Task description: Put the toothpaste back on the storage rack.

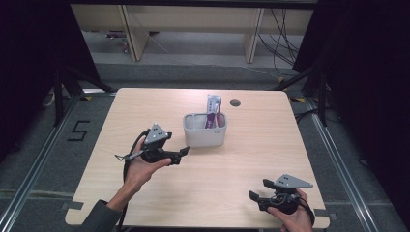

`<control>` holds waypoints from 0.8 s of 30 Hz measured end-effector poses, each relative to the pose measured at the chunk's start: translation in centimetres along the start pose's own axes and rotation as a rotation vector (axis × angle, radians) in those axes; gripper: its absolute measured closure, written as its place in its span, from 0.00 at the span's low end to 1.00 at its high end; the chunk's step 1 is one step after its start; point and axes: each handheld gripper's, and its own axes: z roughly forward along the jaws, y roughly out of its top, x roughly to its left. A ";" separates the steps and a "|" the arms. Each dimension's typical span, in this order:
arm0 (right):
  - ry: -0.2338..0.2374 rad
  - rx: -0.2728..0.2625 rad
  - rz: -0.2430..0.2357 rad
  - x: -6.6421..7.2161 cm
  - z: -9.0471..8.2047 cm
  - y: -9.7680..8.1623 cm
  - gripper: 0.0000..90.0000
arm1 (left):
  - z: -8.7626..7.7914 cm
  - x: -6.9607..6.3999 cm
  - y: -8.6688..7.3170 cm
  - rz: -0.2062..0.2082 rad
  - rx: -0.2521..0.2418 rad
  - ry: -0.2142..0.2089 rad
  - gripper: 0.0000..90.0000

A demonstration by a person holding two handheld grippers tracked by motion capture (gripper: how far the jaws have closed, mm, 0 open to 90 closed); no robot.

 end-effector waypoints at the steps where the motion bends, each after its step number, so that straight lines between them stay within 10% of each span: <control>1: 0.000 0.000 0.000 0.0 0.0 0.0 0.29 | 0.0 -0.1 -0.1 -0.004 0.001 -0.002 0.17; 24: 0.003 -0.011 -0.028 -0.3 0.0 0.0 0.29 | -1.1 0.7 -3.3 -0.009 0.014 0.007 0.17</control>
